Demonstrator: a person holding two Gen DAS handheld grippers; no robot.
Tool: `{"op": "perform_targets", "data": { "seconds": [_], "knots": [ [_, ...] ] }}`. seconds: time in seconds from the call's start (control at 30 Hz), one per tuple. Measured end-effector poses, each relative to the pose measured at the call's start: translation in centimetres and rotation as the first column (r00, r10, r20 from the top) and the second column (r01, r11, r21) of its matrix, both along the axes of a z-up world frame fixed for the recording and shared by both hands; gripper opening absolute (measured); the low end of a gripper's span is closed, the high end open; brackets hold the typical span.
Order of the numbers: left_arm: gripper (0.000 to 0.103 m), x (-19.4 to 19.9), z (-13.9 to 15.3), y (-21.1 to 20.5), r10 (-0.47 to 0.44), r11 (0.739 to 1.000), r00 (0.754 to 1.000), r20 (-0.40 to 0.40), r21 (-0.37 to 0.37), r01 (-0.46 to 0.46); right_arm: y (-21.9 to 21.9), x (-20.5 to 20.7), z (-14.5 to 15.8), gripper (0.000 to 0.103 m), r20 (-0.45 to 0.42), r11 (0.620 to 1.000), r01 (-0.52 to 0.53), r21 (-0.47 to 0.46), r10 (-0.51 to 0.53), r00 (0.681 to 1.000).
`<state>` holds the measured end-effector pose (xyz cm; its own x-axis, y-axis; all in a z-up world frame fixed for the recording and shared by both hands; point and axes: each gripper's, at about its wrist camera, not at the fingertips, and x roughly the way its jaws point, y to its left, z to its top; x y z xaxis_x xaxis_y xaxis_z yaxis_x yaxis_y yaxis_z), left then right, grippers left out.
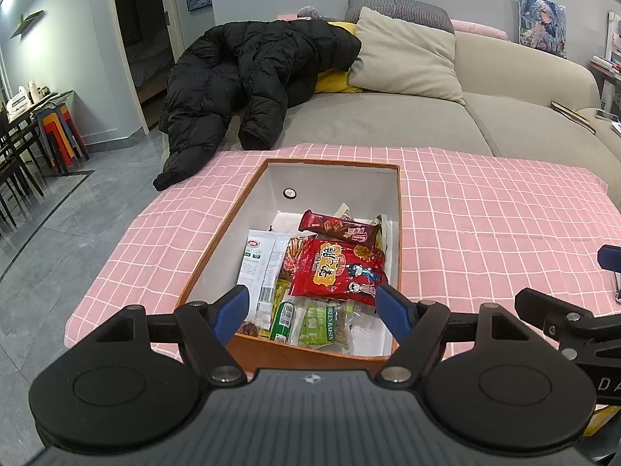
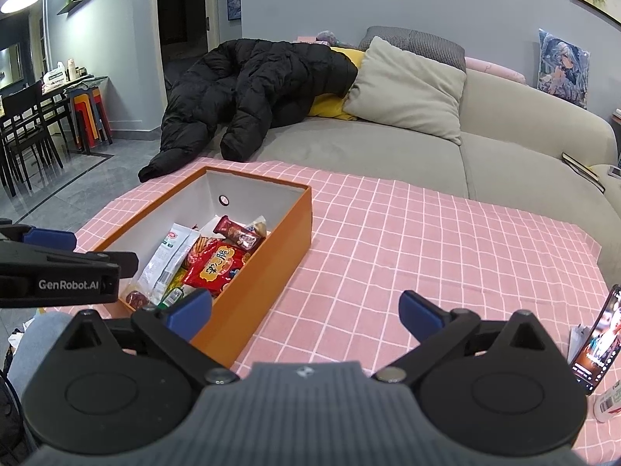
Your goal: Organize snacks
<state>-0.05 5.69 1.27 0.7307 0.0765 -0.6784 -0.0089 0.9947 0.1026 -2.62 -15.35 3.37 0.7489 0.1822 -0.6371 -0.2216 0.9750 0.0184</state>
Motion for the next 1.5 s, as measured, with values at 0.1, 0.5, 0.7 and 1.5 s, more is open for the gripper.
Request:
{"op": "perform_targets", "data": {
  "seconds": [0.1, 0.5, 0.7, 1.5],
  "knots": [
    [0.087, -0.01, 0.01, -0.01, 0.0, 1.0, 1.0, -0.001, 0.0, 0.0, -0.05, 0.03, -0.02, 0.099, -0.001, 1.0, 0.002, 0.001, -0.002, 1.0],
    [0.087, -0.1, -0.04, -0.15, 0.0, 1.0, 1.0, 0.0, 0.001, 0.0, -0.16, 0.09, -0.15, 0.099, -0.003, 1.0, 0.009, 0.003, -0.009, 1.0],
    [0.087, -0.07, 0.0, -0.21, 0.001, 1.0, 1.0, 0.001, 0.0, -0.001, -0.18, 0.07, -0.2, 0.099, -0.004, 1.0, 0.012, 0.004, -0.012, 1.0],
    [0.087, -0.25, 0.11, -0.09, -0.015, 1.0, 1.0, 0.002, 0.004, 0.015, 0.08, -0.2, -0.46, 0.099, -0.011, 1.0, 0.018, -0.001, -0.018, 1.0]
  ]
}}
